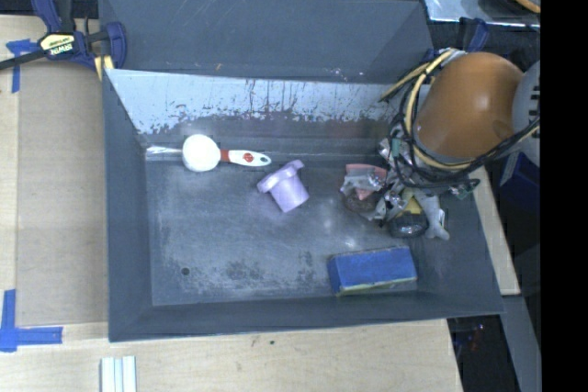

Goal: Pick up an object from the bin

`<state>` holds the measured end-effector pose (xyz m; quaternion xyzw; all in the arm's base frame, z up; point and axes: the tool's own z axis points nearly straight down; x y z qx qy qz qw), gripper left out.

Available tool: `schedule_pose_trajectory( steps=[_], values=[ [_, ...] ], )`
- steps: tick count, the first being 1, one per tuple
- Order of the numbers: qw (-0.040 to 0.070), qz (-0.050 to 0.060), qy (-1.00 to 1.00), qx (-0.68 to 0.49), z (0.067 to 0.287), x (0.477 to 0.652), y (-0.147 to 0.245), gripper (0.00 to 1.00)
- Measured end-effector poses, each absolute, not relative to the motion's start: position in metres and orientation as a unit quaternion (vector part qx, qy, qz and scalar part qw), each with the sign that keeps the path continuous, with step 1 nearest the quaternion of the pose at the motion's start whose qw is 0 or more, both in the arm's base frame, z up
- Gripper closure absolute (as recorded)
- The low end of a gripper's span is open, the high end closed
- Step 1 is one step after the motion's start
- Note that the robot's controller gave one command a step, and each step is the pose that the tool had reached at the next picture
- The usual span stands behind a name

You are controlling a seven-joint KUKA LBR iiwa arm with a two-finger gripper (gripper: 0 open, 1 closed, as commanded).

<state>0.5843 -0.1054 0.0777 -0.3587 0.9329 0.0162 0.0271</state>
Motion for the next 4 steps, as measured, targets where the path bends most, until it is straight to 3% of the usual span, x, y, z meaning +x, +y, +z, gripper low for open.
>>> schedule_pose_trajectory(
  steps=[1,2,3,4],
  values=[
    [0.021,0.01,0.933,-0.358,0.078,0.589,-0.098,1.0],
    [0.018,0.011,0.933,-0.36,0.096,0.587,-0.098,1.0],
    [0.02,0.009,0.933,-0.359,0.117,0.588,-0.097,1.0],
    [0.019,0.01,0.933,-0.358,0.159,0.588,-0.099,1.0]
  ],
)
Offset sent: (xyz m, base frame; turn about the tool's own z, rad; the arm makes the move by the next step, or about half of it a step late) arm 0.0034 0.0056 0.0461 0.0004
